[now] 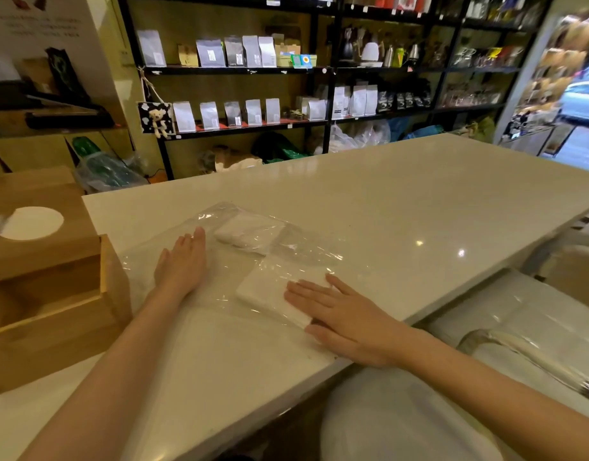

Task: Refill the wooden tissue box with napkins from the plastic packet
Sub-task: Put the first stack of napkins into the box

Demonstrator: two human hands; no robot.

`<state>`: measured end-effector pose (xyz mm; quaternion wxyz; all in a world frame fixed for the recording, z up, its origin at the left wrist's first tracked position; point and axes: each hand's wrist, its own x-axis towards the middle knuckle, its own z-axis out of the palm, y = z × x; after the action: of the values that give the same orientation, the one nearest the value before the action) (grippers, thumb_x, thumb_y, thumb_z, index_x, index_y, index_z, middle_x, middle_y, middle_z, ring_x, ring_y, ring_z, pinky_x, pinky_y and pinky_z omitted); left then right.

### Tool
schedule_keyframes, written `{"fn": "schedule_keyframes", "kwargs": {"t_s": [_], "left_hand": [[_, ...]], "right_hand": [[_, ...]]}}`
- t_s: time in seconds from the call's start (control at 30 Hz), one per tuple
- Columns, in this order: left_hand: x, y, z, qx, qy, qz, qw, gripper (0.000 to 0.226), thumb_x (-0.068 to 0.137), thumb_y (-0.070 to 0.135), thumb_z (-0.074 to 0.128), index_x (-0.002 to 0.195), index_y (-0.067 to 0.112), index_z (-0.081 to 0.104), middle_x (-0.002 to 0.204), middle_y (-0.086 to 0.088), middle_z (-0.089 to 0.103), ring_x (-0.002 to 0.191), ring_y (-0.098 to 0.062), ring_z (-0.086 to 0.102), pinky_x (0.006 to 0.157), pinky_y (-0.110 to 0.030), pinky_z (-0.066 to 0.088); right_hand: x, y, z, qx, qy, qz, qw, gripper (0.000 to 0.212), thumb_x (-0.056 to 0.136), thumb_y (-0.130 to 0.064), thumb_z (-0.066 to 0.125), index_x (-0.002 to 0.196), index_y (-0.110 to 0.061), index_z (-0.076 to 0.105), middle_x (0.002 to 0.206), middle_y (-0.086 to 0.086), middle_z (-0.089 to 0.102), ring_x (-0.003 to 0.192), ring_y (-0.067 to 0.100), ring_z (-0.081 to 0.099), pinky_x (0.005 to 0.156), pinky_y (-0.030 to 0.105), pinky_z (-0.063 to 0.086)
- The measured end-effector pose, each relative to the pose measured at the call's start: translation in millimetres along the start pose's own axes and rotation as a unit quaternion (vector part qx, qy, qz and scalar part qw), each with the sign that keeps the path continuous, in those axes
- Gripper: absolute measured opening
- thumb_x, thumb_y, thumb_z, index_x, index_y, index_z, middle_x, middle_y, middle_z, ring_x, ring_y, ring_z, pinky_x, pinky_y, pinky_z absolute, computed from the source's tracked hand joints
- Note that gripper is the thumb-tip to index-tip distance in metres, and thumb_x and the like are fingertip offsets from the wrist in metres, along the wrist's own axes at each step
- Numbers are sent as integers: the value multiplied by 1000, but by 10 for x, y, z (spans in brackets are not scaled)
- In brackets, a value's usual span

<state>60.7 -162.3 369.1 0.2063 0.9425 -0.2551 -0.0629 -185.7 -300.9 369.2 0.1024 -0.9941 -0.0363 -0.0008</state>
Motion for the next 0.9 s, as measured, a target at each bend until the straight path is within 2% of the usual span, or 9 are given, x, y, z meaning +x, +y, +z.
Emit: {"fn": "schedule_keyframes", "kwargs": {"t_s": [0.27, 0.37, 0.43, 0.53, 0.63, 0.7, 0.77, 0.83, 0.9], "left_hand": [[48, -22, 38, 91, 1, 23, 996, 48, 96, 20, 21, 143, 11, 16, 151, -16, 25, 139, -31, 22, 112, -51, 18], [9, 4, 35, 90, 15, 25, 996, 46, 96, 21, 24, 140, 10, 21, 148, -18, 30, 136, -34, 28, 110, -53, 23], [-19, 4, 35, 88, 31, 34, 995, 45, 97, 19, 21, 140, 9, 23, 149, -18, 30, 136, -34, 28, 112, -50, 20], [-77, 25, 8, 23, 54, 28, 998, 49, 98, 26, 14, 140, 8, 30, 149, -17, 33, 137, -33, 28, 116, -45, 13], [-218, 118, -60, -40, 101, 35, 993, 46, 98, 24, 20, 128, 0, 45, 139, -23, 45, 128, -38, 40, 110, -44, 22], [-325, 190, -117, -77, 139, 64, 985, 41, 98, 20, 26, 118, -3, 53, 128, -27, 53, 118, -40, 47, 101, -43, 31], [-385, 233, -153, -117, 159, 100, 975, 38, 97, 19, 30, 115, 0, 57, 125, -24, 57, 115, -39, 50, 98, -41, 34], [-428, 261, -174, -136, 148, 125, 972, 37, 97, 20, 32, 116, 6, 60, 128, -17, 58, 118, -35, 50, 100, -39, 35], [-506, 285, -195, -157, 129, 133, 970, 35, 95, 23, 37, 107, 8, 66, 119, -15, 65, 113, -32, 55, 96, -38, 39]], "right_hand": [[-545, -11, -12, -28, 19, 33, 999, 66, 86, -46, 30, 146, -31, 7, 156, -10, 8, 143, 1, 0, 117, 34, -16], [-633, 45, 116, -109, 101, 25, 989, 65, 81, -38, 51, 141, -22, 29, 146, -3, 41, 136, 9, 33, 115, 47, 14], [-663, 79, 162, -117, 128, 21, 985, 60, 80, -31, 60, 135, -23, 38, 138, -4, 53, 129, 9, 43, 113, 42, 29], [-713, 109, 96, -81, 159, 24, 984, 48, 84, -27, 52, 131, -29, 41, 132, -10, 57, 125, 2, 46, 109, 36, 27], [-771, 30, -133, 72, 219, 56, 972, 41, 85, -32, 48, 126, -38, 46, 120, -36, 55, 114, -16, 46, 105, 20, 33], [-790, -49, -365, 180, 265, 91, 943, 33, 81, -39, 51, 113, -44, 57, 105, -48, 55, 102, -19, 51, 90, 6, 38], [-766, -47, -610, 269, 288, 124, 911, 24, 73, -45, 53, 94, -39, 65, 92, -31, 67, 87, -6, 61, 75, 8, 45], [-689, 56, -804, 317, 282, 128, 897, 35, 69, -45, 56, 87, -18, 70, 86, 1, 71, 81, 15, 65, 74, 28, 50], [-569, 116, -983, 323, 259, 139, 900, 35, 71, -37, 60, 89, -9, 70, 88, 13, 70, 83, 26, 66, 75, 36, 51]]}}
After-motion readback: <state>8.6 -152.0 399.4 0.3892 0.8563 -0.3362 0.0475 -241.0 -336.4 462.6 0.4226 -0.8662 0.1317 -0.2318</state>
